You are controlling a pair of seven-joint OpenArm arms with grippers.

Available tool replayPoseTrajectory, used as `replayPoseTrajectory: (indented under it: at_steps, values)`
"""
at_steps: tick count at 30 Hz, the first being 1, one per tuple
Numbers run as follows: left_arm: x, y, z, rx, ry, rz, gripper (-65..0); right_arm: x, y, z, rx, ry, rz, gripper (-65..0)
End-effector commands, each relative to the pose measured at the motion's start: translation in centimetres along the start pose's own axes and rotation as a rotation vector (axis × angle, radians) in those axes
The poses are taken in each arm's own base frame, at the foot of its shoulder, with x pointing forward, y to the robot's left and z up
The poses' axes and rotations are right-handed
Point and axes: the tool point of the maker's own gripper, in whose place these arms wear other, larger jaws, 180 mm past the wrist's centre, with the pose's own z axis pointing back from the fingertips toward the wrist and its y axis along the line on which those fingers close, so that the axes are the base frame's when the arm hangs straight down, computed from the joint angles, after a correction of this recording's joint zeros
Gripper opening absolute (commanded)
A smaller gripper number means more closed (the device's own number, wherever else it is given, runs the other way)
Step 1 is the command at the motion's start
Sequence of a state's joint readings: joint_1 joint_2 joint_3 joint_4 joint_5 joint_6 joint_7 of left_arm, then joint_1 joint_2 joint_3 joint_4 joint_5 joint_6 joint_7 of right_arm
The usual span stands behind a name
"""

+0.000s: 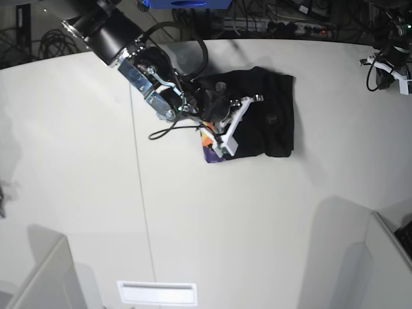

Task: Fold the T-shirt properly
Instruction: 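Release the fold with the right gripper and withdraw it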

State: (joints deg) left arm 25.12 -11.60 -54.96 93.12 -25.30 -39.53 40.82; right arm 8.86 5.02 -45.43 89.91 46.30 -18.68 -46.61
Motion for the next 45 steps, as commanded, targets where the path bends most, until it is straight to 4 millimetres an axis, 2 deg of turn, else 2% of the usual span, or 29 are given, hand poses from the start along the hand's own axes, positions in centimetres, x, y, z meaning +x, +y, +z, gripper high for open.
replayPoseTrajectory:
  at_steps: [1,3,7,10,13,19,22,26,29,31,34,35,36,39,42,43,45]
  values:
    - [1.3,0.3,0.4,0.000,-0.036,-0.028,-65.0,1.2,1.8,0.1,0.041,-0.027,0.029,-65.0]
    - [1.3,0.3,0.4,0.000,-0.036,-0.028,-65.0,1.0,3.2,-0.4,0.062,-0.013,0.047,-65.0]
    - [1.3,0.3,0.4,0.000,-0.036,-0.028,-65.0,1.1,4.4,-2.0,0.060,0.026,0.082,-65.0]
    - [1.2,0.5,0.5,0.002,-0.034,-0.025,-65.0,0.9,7.2,-3.0,0.094,0.052,0.124,-65.0]
    - [1.2,0.5,0.5,0.002,-0.034,-0.025,-65.0,1.0,9.0,-3.1,0.109,0.062,0.206,-65.0]
    - [1.7,0.1,0.5,-0.003,-0.044,-0.039,-65.0,1.9,10.2,-2.3,0.138,0.034,0.239,-65.0]
    - [2.4,-2.2,0.2,-0.052,-0.058,-0.078,-65.0,2.5,8.9,-1.7,0.120,0.012,0.231,-65.0]
    - [3.8,-6.4,0.6,-0.128,-0.100,-0.138,-65.0,3.8,5.8,-0.3,0.096,-0.043,0.124,-65.0]
    - [4.8,-9.7,0.9,-0.182,-0.146,-0.147,-65.0,5.8,3.2,3.5,0.085,-0.164,0.068,-65.0]
    - [4.8,-10.9,0.8,-0.204,-0.157,-0.132,-65.0,7.0,1.7,6.5,0.076,-0.254,0.042,-65.0]
    - [5.3,-12.4,0.5,-0.249,-0.176,-0.119,-65.0,7.8,-0.4,10.4,0.042,-0.349,0.029,-65.0]
    - [5.6,-13.0,0.5,-0.278,-0.192,-0.095,-61.1,7.5,-1.1,11.1,0.027,-0.354,0.021,-65.0]
    - [5.9,-13.6,0.7,-0.309,-0.213,-0.068,-53.6,7.1,-1.9,11.5,0.010,-0.348,0.010,-65.0]
    - [7.7,-15.0,1.7,-0.417,-0.303,0.048,-25.5,5.6,-4.1,11.7,-0.030,-0.322,-0.050,-65.0]
    - [7.9,-15.7,2.0,-0.486,-0.308,0.125,-5.3,4.2,-5.4,11.7,-0.053,-0.311,-0.097,-65.0]
    - [7.6,-15.9,1.7,-0.496,-0.284,0.130,0.0,4.0,-5.6,11.7,-0.056,-0.309,-0.106,-65.0]
    - [7.2,-16.1,1.0,-0.504,-0.235,0.124,0.0,3.8,-5.9,11.8,-0.065,-0.309,-0.119,-65.0]
